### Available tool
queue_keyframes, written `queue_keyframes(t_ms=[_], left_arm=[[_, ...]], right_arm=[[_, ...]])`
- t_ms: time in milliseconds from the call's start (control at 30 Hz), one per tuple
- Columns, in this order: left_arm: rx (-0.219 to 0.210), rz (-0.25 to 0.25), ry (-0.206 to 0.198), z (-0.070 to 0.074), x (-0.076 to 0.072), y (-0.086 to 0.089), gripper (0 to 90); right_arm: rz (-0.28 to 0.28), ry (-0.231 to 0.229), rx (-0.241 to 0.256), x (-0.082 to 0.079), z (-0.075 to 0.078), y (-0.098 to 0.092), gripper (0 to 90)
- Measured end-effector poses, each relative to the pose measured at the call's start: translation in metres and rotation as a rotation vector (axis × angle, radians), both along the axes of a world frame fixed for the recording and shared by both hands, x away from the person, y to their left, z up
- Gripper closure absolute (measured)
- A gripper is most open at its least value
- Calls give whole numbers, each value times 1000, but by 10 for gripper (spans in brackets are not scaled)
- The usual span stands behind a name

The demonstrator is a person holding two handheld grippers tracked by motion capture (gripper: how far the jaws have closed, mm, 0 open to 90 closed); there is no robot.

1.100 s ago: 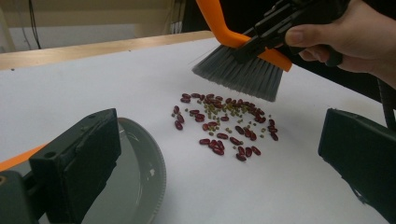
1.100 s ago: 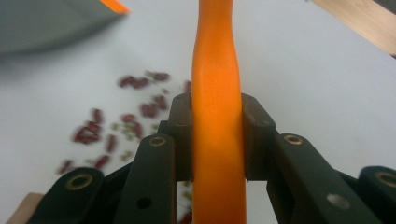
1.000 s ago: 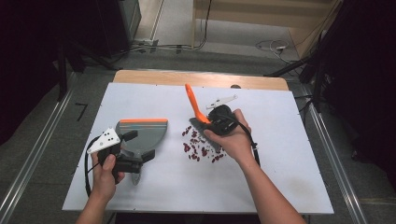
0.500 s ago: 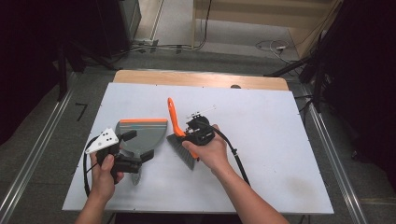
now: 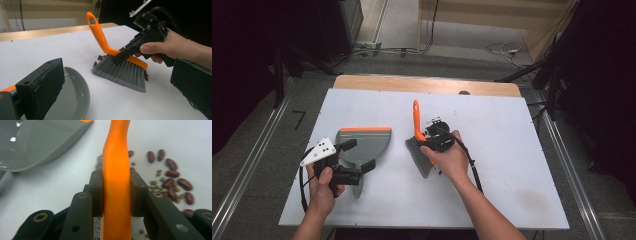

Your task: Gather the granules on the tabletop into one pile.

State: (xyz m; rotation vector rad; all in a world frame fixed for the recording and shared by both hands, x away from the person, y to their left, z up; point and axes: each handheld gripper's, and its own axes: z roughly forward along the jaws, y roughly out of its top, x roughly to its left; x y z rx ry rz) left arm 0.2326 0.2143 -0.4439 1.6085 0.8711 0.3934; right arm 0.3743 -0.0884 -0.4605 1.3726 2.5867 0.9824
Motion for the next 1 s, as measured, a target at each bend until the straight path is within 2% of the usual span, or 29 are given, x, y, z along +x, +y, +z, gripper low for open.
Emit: queue_keyframes(t_ms=[300,467,633,733,867,1000], left_arm=[[-13,4,-15,0,-1,3,0],[9,22,-18,-1,-1,2,0],[16,25,-15,-1,-1,1,0],[19,37,-16,-1,-1,1,0],[24,46,-6,-2,1,1,0],[28,42,0,-2,1,-1,0]], right_arm=[[-50,15,-14,7,1,-20,675],[-81,27,0,10,1,-31,675],[-93,28,-14,11,3,-38,676],[-101,35,10,11,5,-40,678],[-85,24,41,7,14,-36,686],[-87,4,64,7,24,-19,687]])
